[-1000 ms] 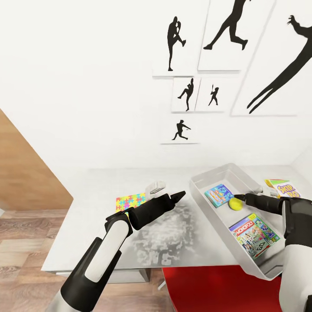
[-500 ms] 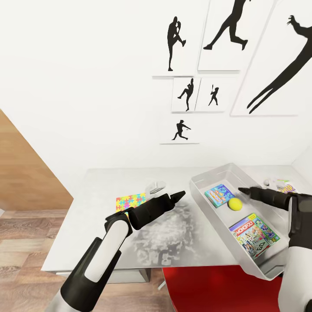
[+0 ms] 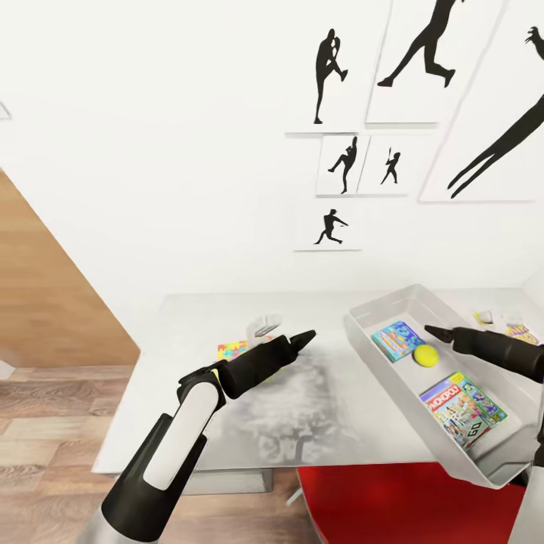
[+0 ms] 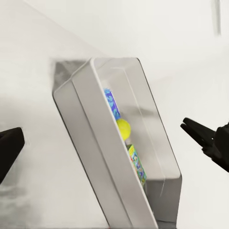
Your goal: Put all the toys in the child's room - the three board games (two on the bed and one on the table), the two jigsaw puzzles on the table, and the tennis ball on the table - inside the toy box on the table in the child's room.
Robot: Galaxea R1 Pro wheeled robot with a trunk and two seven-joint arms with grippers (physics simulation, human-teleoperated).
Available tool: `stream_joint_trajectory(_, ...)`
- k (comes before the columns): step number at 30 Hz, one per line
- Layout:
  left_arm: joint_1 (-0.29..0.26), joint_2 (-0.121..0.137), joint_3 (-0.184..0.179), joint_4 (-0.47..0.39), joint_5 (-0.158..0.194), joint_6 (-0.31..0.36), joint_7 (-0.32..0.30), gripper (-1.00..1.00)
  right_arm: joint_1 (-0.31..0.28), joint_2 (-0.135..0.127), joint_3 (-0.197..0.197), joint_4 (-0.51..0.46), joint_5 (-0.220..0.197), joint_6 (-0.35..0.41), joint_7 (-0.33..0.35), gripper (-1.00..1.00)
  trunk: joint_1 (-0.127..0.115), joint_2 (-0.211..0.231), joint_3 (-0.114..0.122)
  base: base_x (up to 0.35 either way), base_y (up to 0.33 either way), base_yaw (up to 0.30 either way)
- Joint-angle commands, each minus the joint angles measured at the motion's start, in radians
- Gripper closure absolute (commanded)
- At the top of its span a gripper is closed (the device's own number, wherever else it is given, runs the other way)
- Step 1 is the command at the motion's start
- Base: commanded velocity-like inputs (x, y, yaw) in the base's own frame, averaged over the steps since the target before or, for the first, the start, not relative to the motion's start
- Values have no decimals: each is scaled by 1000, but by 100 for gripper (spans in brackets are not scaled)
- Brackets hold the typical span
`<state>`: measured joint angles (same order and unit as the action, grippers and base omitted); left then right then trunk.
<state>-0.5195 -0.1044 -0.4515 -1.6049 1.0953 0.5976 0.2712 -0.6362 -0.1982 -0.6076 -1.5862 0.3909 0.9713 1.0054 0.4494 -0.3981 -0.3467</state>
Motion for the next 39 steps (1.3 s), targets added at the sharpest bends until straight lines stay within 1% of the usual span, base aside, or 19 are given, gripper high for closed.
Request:
stream_joint_trajectory(1,-1,0,0,-1,11,2,9,-100,1,0,-5,-6,10,8,14,-100,1,-2,-2,0,265,0)
stream_joint_trajectory(10,0,1,4,-1,11,2,10,-100,9,-2,-17,-23,9,18,27,-100,1,-2,-2,0,229,0)
stream_joint_trajectory(23,2,10,29,-1,11,2,9,-100,-2,-11,-22,-26,9,19,29,-100,1,-2,-2,0,41,0)
stream_joint_trajectory(26,2,11,33,-1,11,2,9,-100,-8,-24,-23,-27,9,20,29,-100,1,-2,-2,0,8,0)
stream_joint_trajectory(27,2,11,33,-1,11,2,9,-100,-8,-24,-23,-27,9,20,29,-100,1,-2,-2,0,6,0)
stream_joint_trajectory(31,3,12,36,-1,11,2,8,-100,-14,-44,-25,-27,9,20,27,-100,1,-2,-2,-13,4,0)
stream_joint_trajectory(39,3,12,37,-1,12,8,8,-100,-18,-52,-26,-27,9,19,27,-100,1,-2,-2,-125,11,0)
